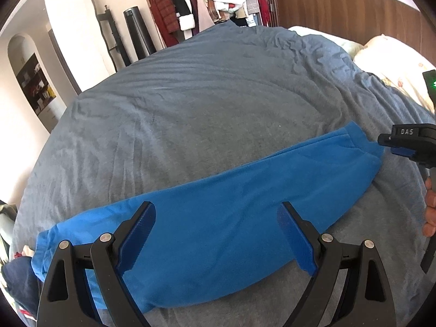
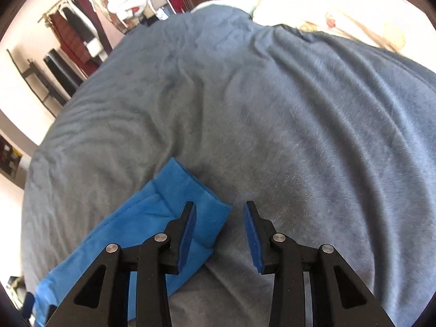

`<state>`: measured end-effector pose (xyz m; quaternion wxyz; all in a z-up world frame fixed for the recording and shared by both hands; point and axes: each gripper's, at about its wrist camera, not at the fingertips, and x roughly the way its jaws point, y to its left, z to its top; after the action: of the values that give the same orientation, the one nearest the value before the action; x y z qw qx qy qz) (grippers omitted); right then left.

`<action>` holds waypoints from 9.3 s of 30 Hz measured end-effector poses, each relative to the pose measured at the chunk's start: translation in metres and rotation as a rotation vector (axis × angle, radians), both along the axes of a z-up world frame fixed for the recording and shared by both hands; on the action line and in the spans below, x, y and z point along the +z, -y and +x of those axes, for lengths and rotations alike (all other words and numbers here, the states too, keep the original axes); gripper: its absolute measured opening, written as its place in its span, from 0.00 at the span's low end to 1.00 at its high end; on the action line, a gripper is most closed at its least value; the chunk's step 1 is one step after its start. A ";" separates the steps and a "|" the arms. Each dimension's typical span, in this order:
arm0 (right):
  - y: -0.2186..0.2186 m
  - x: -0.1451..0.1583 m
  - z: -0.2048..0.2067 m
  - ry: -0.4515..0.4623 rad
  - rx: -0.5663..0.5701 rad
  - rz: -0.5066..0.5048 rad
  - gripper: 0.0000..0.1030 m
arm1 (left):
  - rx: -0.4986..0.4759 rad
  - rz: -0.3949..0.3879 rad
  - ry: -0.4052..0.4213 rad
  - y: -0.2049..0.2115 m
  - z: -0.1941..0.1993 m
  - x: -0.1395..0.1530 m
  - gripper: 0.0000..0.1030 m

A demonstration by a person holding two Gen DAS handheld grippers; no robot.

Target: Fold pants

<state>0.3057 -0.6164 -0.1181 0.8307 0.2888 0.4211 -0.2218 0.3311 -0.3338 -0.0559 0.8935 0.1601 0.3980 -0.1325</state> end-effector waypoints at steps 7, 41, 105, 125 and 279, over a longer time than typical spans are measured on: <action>-0.028 0.042 -0.023 0.087 0.060 -0.039 0.35 | 0.054 -0.046 0.041 -0.043 -0.016 0.017 0.89; -0.363 0.033 -0.114 0.299 1.046 -0.124 0.40 | 0.278 -0.018 0.208 -0.276 -0.155 -0.003 0.97; -0.422 -0.013 -0.016 0.049 1.379 -0.243 0.25 | 0.418 -0.084 0.142 -0.315 -0.116 -0.025 0.97; -0.423 -0.023 -0.053 0.034 1.348 -0.185 0.11 | 0.425 -0.101 0.118 -0.315 -0.121 -0.027 0.97; 0.025 -0.012 -0.008 -0.034 0.073 -0.199 0.22 | 0.098 -0.091 0.030 0.021 -0.115 -0.049 0.91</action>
<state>0.2975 -0.6411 -0.1300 0.8556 0.1854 0.4212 -0.2370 0.2162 -0.3549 -0.1051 0.9112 0.1015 0.3855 -0.1040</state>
